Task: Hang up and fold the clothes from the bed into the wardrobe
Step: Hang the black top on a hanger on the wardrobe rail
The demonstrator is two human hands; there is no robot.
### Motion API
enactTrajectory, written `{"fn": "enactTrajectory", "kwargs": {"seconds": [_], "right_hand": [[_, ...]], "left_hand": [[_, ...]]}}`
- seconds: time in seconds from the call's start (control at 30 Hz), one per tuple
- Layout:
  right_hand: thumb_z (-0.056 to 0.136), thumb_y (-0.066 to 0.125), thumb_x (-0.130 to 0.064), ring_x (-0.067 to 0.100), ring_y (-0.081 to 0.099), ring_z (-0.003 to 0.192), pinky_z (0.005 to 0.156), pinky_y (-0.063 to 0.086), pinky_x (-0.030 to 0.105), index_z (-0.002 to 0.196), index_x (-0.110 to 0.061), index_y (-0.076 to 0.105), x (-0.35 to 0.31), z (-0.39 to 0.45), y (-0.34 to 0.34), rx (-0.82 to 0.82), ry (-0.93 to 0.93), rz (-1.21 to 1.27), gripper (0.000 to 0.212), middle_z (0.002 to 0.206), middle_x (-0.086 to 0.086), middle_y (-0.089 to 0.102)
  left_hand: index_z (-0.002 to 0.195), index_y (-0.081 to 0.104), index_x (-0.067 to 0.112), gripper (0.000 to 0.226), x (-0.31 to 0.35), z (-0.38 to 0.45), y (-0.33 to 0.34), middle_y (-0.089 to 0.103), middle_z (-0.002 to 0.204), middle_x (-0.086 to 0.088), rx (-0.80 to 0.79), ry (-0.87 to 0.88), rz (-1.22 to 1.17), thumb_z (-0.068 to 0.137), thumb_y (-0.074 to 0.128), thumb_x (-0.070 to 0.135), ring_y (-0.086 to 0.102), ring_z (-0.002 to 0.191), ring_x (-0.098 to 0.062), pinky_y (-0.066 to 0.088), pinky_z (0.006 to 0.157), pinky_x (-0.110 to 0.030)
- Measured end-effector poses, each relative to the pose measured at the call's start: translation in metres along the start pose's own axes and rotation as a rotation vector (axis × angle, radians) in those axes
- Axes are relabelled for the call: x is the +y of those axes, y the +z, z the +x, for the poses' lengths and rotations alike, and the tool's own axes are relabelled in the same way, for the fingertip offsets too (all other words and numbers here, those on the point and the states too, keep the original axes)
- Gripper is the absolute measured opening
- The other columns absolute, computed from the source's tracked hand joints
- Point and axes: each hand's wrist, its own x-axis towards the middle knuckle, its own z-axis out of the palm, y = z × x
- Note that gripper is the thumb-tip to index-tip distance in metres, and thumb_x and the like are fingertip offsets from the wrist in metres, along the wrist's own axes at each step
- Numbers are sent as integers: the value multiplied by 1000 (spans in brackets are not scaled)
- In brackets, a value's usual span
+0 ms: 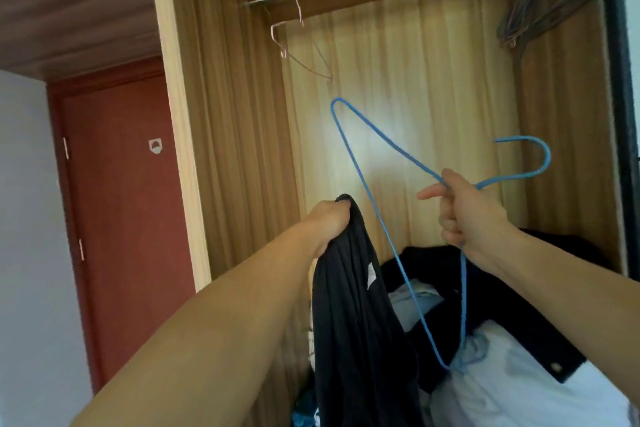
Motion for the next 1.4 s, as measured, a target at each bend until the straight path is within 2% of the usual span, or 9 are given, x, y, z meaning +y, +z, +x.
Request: {"fn": "enactTrajectory", "kwargs": {"seconds": [0.13,0.33,0.5,0.57,0.77,1.03,1.2,1.33,1.4], "right_hand": [[97,43,-37,7,15,32,34,15,14,61,-11,61,-21,-13,17,-17,36,217,48,43,-7,19],[94,44,-30,9,15,35,34,17,19,52,-11,53,-30,-26,45,38,-13,272,47,43,-6,20],[89,42,-24,11,13,38,37,15,20,46,-12,46,-53,-22,60,88,-116,330,45,42,-4,19],[88,42,-22,11,14,38,38,15,20,46,-12,43,-57,-20,65,113,-142,332,43,43,-4,20],[85,44,-23,9,27,30,32,21,17,49,-14,42,24,-25,58,243,-19,177,38,38,-6,34],[85,47,-26,16,33,38,46,28,28,50,-9,45,75,-37,14,222,99,-266,39,29,-9,31],[86,50,-26,19,43,45,47,33,26,52,-6,50,60,-35,1,150,-23,-558,39,41,-2,43],[85,52,-28,20,42,48,50,35,31,56,-5,51,37,-28,0,9,-144,-804,37,50,8,45],[86,54,-30,18,41,45,49,35,30,57,-6,52,23,-24,2,-41,-170,-880,38,49,7,46]], "left_hand": [[111,52,8,28,0,-11,-6,57,81,-7,-41,-23,5,103,40,32,56,72,-21,47,74,-29],[82,56,12,32,-2,-13,-12,64,87,-8,-89,-45,2,100,45,35,62,75,-23,51,66,-27],[109,61,9,35,-5,-9,-24,69,104,-13,-148,-75,13,97,51,40,67,93,-27,56,78,-32],[105,62,9,33,-6,-7,-26,70,104,-13,-153,-80,-13,97,53,40,68,93,-28,57,80,-34],[107,69,10,35,-8,4,-31,74,90,-12,-105,-88,-342,96,51,37,70,75,-26,57,68,-32],[99,67,13,28,-5,13,-67,71,93,-9,122,-7,-332,98,47,32,67,78,-25,57,78,-36],[126,54,15,34,-15,24,-78,63,113,-7,199,19,-60,101,40,32,63,100,-27,54,87,-38],[88,56,18,32,-25,25,-92,60,92,-4,181,246,585,102,30,31,56,77,-21,46,66,-32],[89,55,15,32,-30,26,-100,57,92,-3,214,335,986,101,32,33,58,85,-27,43,69,-32]]}}
